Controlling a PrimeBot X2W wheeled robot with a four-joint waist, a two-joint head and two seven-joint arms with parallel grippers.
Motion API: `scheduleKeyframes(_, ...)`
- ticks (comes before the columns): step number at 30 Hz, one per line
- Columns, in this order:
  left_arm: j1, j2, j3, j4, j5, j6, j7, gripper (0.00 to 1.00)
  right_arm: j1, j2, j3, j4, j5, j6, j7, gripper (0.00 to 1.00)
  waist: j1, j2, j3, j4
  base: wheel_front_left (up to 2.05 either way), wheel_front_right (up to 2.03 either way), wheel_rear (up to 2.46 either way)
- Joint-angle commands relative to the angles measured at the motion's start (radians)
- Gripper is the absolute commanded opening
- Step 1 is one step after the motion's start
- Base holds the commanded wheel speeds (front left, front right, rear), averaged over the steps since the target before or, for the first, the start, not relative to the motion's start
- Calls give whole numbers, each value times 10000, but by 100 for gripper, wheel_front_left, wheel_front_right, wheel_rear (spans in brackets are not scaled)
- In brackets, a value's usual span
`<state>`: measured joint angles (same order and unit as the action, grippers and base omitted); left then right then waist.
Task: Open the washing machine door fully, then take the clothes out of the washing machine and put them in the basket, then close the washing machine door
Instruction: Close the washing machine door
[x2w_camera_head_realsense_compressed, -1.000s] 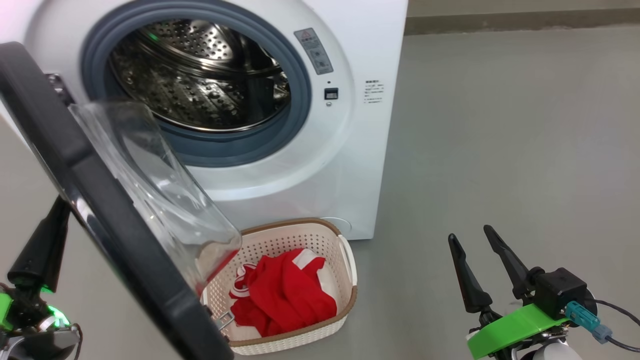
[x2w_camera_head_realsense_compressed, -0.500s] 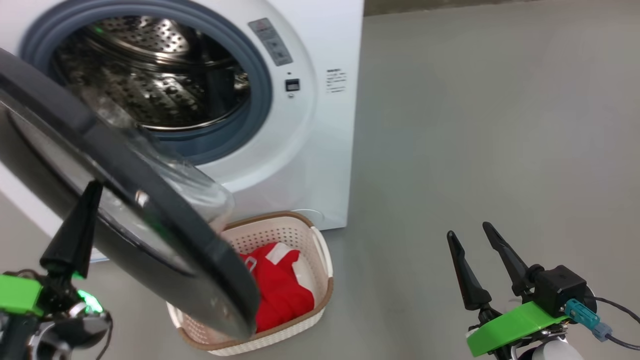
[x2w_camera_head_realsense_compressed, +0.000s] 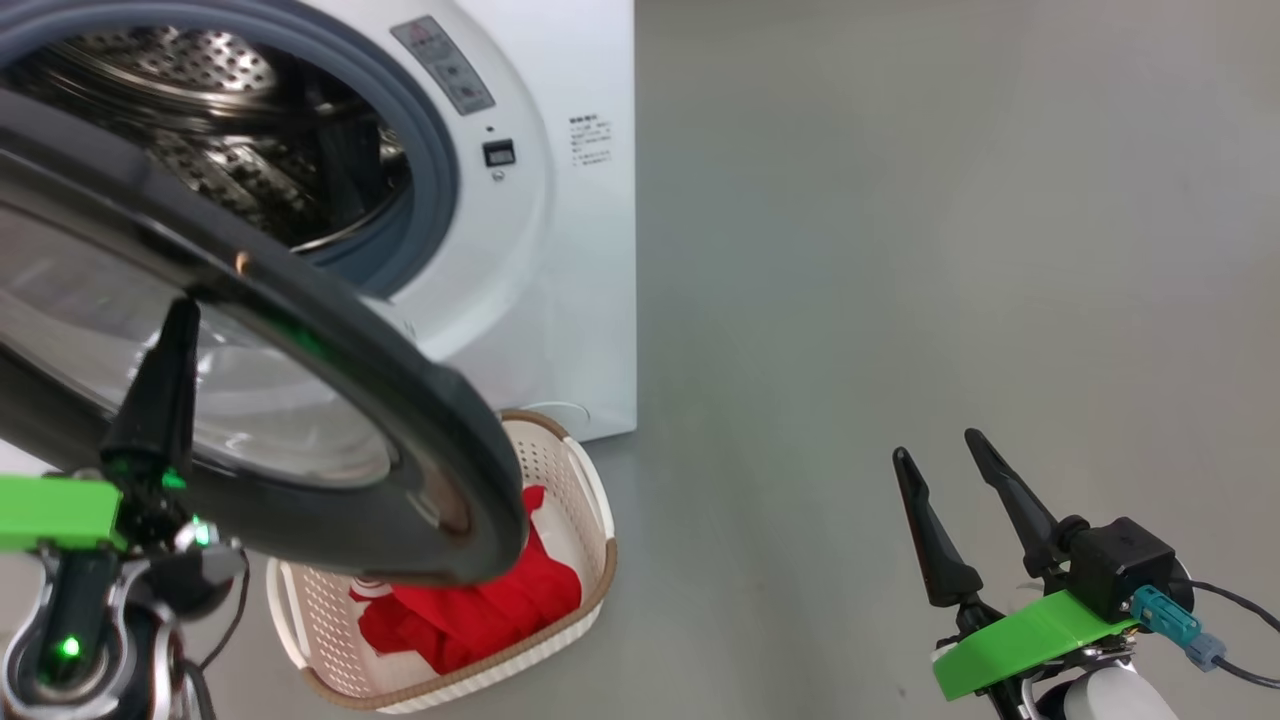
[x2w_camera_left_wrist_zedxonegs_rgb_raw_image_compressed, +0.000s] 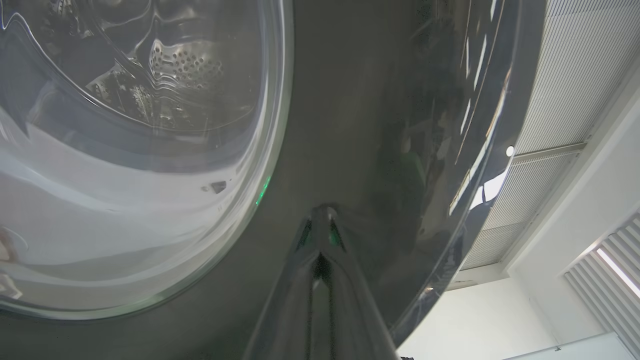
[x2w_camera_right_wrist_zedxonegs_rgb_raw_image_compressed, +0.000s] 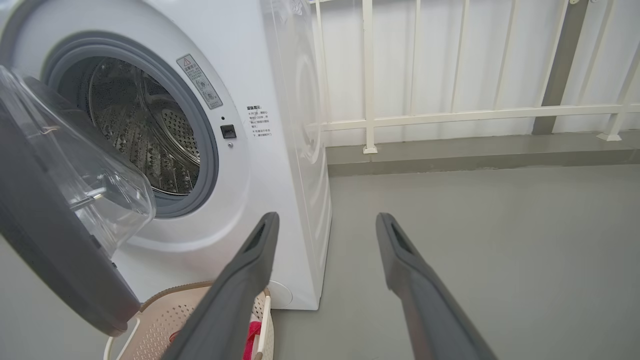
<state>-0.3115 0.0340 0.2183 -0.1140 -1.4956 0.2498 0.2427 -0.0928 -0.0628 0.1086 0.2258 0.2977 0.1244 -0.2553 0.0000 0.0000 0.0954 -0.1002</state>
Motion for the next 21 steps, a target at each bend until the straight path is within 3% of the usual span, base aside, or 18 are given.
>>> scheduleKeyframes(1, -612, 163, 135, -121, 86, -203, -99, 0, -428, -115, 200, -283, -110, 63, -65, 100, 0, 0, 214, -153, 0, 0, 0)
scheduleKeyframes(21, -3244, 187, 31, 1464, -254, -976, -956, 0, -875, -144, 154, -519, -228, 63, -65, 100, 0, 0, 1605, -386, 0, 0, 0)
